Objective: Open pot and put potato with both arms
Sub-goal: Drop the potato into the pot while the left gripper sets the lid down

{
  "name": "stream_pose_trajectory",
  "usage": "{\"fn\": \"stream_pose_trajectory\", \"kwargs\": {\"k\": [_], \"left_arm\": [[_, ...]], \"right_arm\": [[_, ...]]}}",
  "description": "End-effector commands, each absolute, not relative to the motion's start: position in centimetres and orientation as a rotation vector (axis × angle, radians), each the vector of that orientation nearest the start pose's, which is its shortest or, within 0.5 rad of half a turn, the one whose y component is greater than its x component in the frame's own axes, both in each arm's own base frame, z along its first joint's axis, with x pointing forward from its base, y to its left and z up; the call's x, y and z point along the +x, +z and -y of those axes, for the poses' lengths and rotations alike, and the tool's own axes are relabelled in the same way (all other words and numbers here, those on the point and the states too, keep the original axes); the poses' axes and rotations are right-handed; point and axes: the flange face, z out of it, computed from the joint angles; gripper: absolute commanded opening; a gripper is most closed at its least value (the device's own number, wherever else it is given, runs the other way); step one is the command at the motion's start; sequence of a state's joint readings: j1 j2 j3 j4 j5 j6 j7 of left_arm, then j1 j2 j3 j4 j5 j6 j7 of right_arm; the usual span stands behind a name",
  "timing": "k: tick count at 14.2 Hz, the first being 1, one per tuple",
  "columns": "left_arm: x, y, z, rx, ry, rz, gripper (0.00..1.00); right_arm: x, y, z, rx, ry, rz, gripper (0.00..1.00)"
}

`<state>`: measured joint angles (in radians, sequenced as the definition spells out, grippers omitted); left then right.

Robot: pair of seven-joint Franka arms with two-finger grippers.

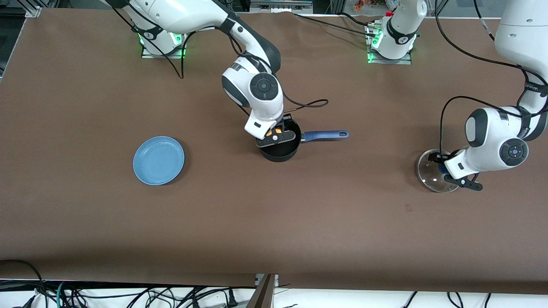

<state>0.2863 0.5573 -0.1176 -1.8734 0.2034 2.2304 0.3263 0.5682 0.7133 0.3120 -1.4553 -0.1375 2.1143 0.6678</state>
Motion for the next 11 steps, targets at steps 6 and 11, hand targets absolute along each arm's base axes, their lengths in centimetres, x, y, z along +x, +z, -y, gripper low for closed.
{"fn": "stream_pose_trajectory", "kwargs": {"k": [6,11], "left_arm": [[64.2,25.7,-12.2,-3.012,0.354,-0.459,1.00],[66.1,35.0,-9.2,-3.015,0.241,-0.454,1.00]], "right_arm": [[49.6,27.2,-53.6,-3.070,0.084,0.299,1.00],[53.3,33.6,-48.4,-3.118,0.045,0.420,1.00]]}}
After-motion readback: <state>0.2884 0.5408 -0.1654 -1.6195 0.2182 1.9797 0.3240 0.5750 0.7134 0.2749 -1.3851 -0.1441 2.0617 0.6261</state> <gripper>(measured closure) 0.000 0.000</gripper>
